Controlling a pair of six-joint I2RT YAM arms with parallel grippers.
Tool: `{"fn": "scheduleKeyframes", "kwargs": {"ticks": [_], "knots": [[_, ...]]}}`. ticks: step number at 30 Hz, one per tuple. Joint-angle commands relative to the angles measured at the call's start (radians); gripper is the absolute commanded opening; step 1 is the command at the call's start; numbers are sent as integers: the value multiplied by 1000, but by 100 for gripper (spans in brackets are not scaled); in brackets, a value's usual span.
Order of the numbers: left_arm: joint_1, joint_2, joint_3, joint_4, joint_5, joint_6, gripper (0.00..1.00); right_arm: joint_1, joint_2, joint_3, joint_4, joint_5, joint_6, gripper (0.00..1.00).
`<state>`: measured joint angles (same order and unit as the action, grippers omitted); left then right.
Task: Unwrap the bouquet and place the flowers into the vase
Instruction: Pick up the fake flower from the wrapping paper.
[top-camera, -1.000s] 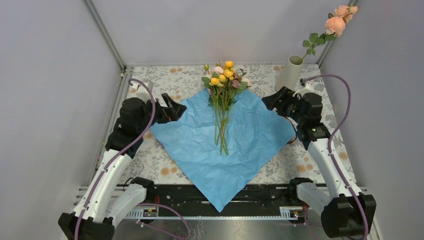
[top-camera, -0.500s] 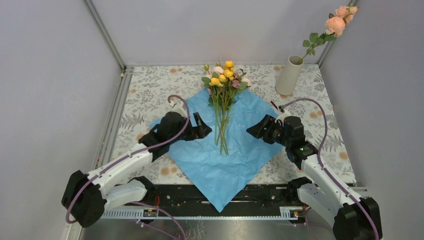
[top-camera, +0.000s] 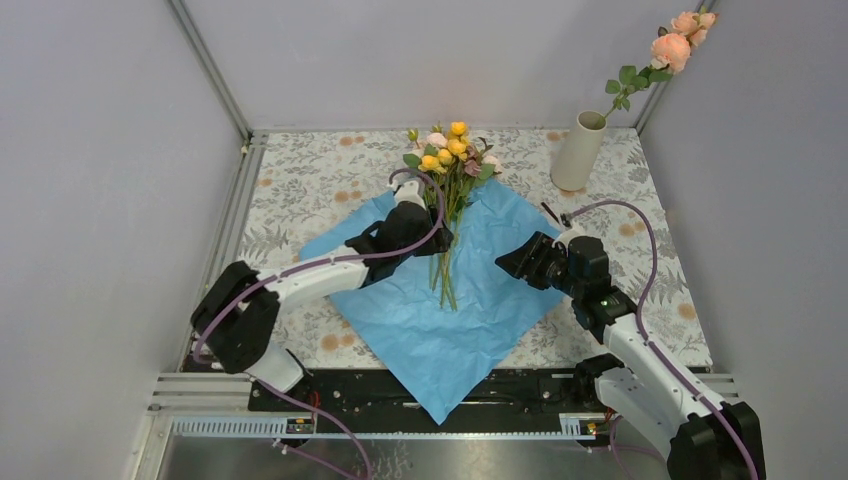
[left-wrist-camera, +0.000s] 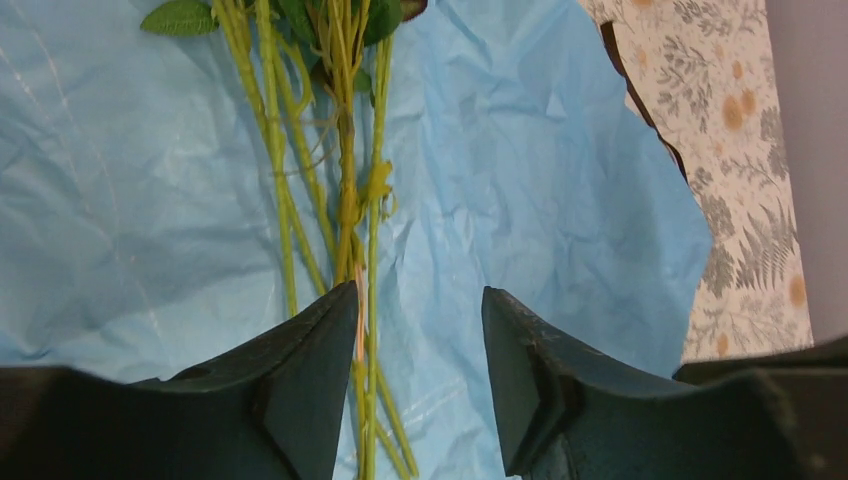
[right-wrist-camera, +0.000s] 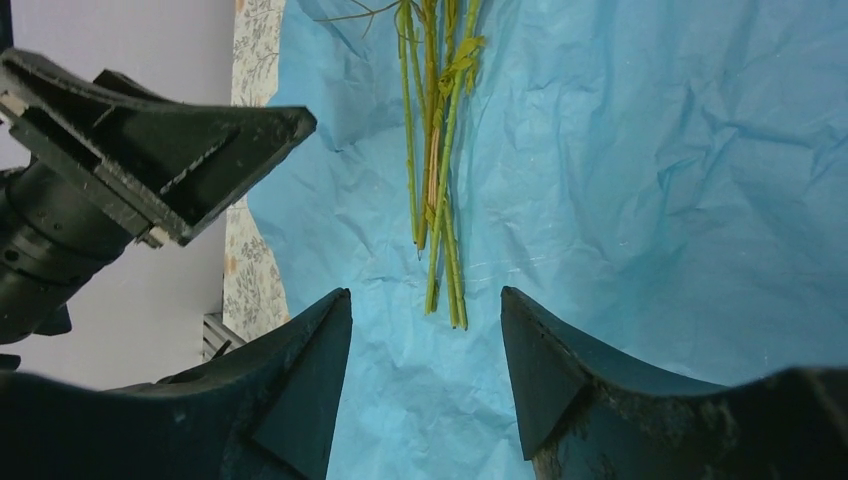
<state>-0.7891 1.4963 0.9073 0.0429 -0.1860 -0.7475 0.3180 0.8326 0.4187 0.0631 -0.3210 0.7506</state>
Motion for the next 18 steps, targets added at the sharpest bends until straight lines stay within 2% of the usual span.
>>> {"fn": "scheduleKeyframes", "kwargs": {"ticks": [1,5,11,18], "knots": [[-6,99,120,46,-67,35,51,7,-23,-21,29,28,13,63],[-7,198,212,-19,-69,46,42,7,-18,-23,30,22,15,63],[-7,289,283,-41,-108,70,41,8,-5,-21,38,7,22,62],[-6,404,384,-143,-123,104,38,7,-23,-24,23,2,29,61]]}}
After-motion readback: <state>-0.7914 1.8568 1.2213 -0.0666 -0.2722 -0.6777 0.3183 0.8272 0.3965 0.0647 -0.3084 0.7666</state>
